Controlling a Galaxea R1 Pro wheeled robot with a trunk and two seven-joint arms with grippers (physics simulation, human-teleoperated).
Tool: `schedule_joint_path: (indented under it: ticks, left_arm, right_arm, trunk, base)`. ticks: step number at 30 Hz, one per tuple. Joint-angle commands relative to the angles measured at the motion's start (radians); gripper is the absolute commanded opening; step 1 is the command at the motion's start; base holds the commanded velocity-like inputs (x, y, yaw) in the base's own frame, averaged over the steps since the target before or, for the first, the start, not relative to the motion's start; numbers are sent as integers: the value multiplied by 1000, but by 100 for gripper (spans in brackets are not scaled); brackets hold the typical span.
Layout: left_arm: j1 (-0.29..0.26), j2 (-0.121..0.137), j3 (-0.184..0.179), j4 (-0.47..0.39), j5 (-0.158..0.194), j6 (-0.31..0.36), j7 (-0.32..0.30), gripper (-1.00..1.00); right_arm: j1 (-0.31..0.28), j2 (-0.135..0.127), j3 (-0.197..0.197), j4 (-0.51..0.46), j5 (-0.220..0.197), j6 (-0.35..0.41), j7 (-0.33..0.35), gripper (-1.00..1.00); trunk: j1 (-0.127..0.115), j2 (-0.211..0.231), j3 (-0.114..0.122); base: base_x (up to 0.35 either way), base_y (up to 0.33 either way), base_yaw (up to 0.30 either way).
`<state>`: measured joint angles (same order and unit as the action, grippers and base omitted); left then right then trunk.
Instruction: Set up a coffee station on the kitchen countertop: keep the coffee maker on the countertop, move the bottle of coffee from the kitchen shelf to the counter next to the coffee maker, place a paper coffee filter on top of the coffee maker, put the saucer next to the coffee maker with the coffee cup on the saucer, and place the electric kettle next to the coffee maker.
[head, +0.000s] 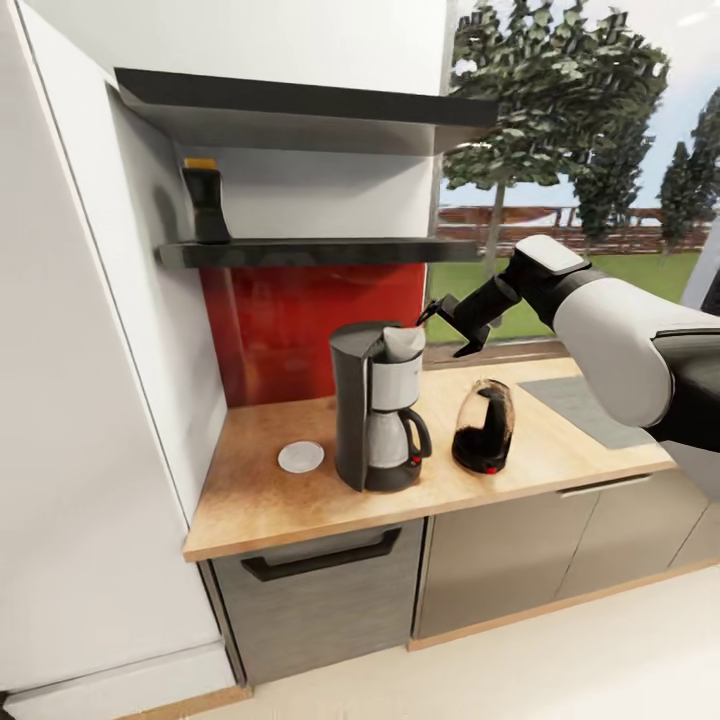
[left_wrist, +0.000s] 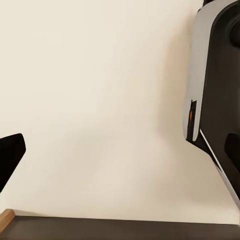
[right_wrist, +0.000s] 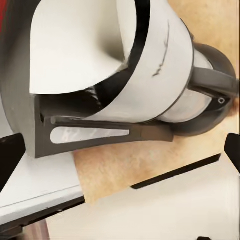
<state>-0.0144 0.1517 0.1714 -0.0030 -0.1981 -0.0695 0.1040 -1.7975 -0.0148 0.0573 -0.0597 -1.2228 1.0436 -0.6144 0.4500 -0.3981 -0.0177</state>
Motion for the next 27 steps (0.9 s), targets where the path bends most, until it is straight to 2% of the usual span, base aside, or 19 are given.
schedule_joint_path:
  ticks: [1, 10, 13, 16, 20, 24, 27]
  left_arm:
    - [-1, 0, 8, 2, -11, -4, 3, 100]
    - [-1, 3, 10, 1, -11, -3, 3, 100]
    - [-2, 3, 10, 0, -11, -6, 3, 100]
    - [-3, 2, 10, -2, -12, -5, 3, 100]
    - [-4, 1, 10, -3, -12, -5, 3, 100]
    - [-4, -1, 10, -4, -12, -6, 3, 100]
    - [-4, -1, 10, -4, -13, -7, 3, 100]
  right_arm:
    - [0, -1, 6, -2, -11, 4, -7, 100]
    - [0, -4, 12, 5, -9, 4, -7, 100]
    - [1, -17, 14, 11, -6, 4, -7, 100]
    - [2, -42, 18, 25, 0, 4, -7, 100]
    - [43, -103, 25, 33, 41, 4, -6, 100]
    - [113, -178, 28, 34, 129, 4, -5, 100]
    - [142, -203, 28, 35, 180, 4, -4, 100]
  trunk:
    - [0, -2, -2]
    - [0, -2, -2]
    - [0, -2, -2]
    - [0, -2, -2]
    - [0, -2, -2]
    - [0, -2, -2]
    - [0, -2, -2]
  base:
    - [-270, -160, 0]
    - [-290, -91, 0]
    - [-161, -10, 0]
    - [-54, -3, 0]
    - [-15, -1, 0]
    - [-3, 0, 0]
    - [0, 0, 0]
